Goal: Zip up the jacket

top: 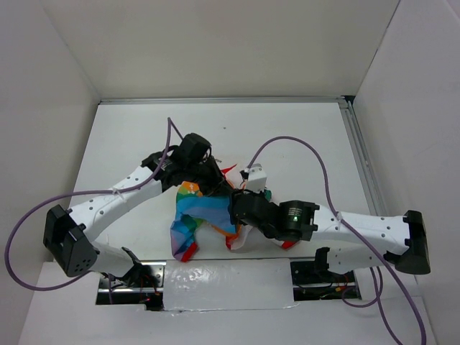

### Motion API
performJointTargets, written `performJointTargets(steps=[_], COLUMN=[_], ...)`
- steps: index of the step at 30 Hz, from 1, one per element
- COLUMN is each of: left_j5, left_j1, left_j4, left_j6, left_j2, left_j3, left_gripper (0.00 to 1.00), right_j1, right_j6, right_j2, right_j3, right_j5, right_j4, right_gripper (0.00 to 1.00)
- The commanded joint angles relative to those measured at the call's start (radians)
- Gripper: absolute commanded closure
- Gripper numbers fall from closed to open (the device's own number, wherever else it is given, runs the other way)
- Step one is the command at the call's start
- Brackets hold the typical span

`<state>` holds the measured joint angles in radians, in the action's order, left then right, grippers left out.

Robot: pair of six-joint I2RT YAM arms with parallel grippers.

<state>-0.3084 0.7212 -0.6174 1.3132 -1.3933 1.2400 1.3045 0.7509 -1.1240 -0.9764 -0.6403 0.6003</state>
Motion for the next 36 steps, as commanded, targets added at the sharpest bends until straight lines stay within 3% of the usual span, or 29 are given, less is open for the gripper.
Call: performJointTargets(steps=[1,9,16,21,23,31,36], left_j5=[-0.011,-0.023,-0.046,-0.041,-0.043,-0.029,-0.005], left_j1=[-0.002,-0.002,0.0,0.0,0.0,0.0,0.0], left_j4=[0.011,0.024,0.047,0.044,0.047,0.044,0.028], left_j6=[0.012,0.003,-0.012,-0.019,-0.019,-0.034,-0.061], left_j2=[0.042,0.057,0.06,0.059,0.06,0.056,0.045], left_j3=[0.026,0.013,0.001,0.001,-0.005,-0.005,-0.001], left_gripper=[1.0,1.0,1.0,1.0,1.0,1.0,1.0], right_j1=[0.007,0.007,0.004,-0.002,-0.005,-0.004,-0.004], right_j6=[0.094,0.143,0.159,0.154,0.156,0.107,-0.014], right_j2=[-0.026,-0.109,-0.131,-0.126,-0.123,-0.106,-0.034], right_j3=[-0.067,-0.105,-0.114,-0.117,-0.116,-0.111,-0.085], right_j5=[-0.103,-0.186,-0.252,-0.263,-0.272,-0.243,-0.102], right_j4=[0.013,0.082,0.085,0.084,0.085,0.09,0.049], right_gripper=[0.4,0.46,0.58,0.77,1.0,1.0,1.0])
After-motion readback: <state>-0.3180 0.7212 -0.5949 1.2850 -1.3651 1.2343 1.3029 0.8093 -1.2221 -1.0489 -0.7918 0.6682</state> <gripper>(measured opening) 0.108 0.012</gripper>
